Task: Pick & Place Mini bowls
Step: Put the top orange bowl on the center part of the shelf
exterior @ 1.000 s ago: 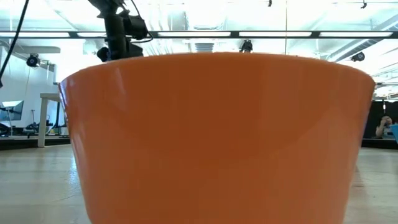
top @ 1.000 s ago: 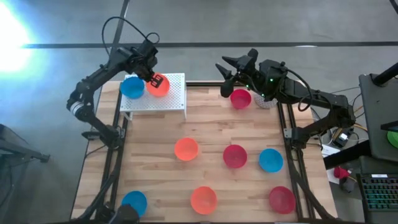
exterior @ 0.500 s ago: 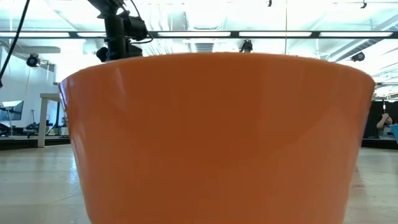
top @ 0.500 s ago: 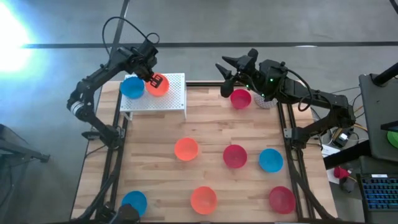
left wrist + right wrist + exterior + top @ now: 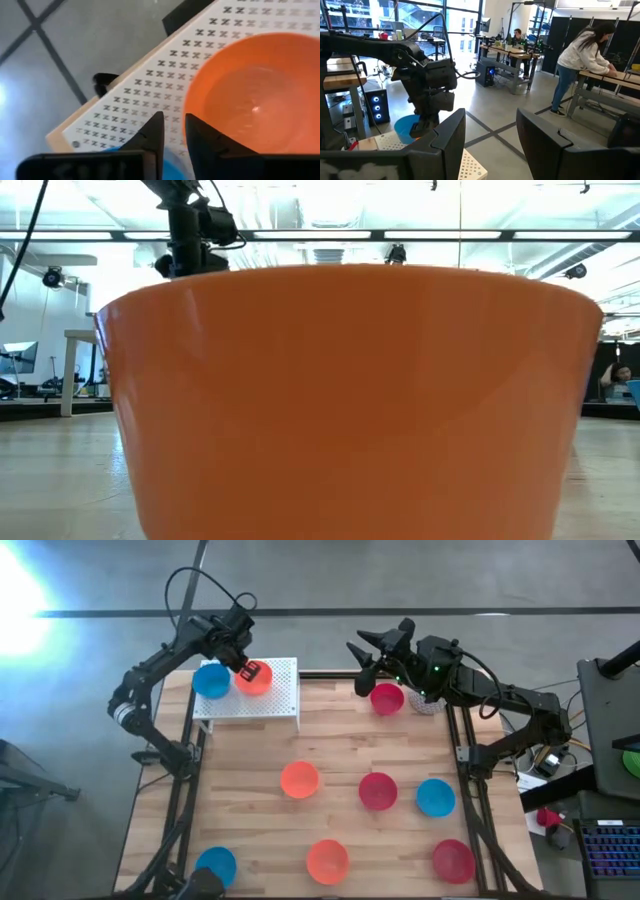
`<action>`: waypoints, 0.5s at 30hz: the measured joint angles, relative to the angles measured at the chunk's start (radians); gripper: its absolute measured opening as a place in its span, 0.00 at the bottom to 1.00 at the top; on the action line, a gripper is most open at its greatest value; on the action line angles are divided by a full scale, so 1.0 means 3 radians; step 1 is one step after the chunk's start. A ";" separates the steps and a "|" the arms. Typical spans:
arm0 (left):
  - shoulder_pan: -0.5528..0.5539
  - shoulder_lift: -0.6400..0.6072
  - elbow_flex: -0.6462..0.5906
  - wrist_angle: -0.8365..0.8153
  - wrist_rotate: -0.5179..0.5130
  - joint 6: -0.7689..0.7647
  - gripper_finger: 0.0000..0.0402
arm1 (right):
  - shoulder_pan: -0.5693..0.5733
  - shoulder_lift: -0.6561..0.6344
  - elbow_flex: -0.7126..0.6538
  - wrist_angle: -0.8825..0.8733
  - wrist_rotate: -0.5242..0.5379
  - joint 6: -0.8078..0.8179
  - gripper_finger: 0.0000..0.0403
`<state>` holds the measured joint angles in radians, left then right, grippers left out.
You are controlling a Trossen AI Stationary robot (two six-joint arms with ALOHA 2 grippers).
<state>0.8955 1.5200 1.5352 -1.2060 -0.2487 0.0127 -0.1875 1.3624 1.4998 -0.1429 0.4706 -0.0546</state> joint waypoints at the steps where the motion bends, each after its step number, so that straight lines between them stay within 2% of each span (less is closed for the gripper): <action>1: 0.0000 0.0000 0.0000 0.0000 -0.0053 0.0031 0.19 | 0.0000 0.0000 0.0000 0.0000 0.0000 0.0001 0.43; 3: 0.0000 0.0001 0.0013 -0.0026 -0.0136 0.0067 0.19 | 0.0000 0.0000 0.0000 0.0000 0.0000 -0.0003 0.43; 6: -0.0002 0.0001 0.0103 -0.0045 -0.0088 0.0049 0.19 | 0.0000 0.0000 0.0000 0.0000 0.0000 -0.0003 0.43; 12: -0.0114 -0.0002 0.0303 0.0033 0.0746 0.0065 0.19 | 0.0000 0.0000 0.0000 0.0000 0.0000 -0.0018 0.43; 15: -0.0231 -0.0003 0.0274 0.0030 0.0794 0.0233 0.19 | 0.0000 0.0000 0.0000 0.0000 0.0000 -0.0020 0.43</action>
<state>0.8262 1.5192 1.6174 -1.1972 -0.0105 0.0826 -0.1875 1.3624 1.4998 -0.1429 0.4706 -0.0605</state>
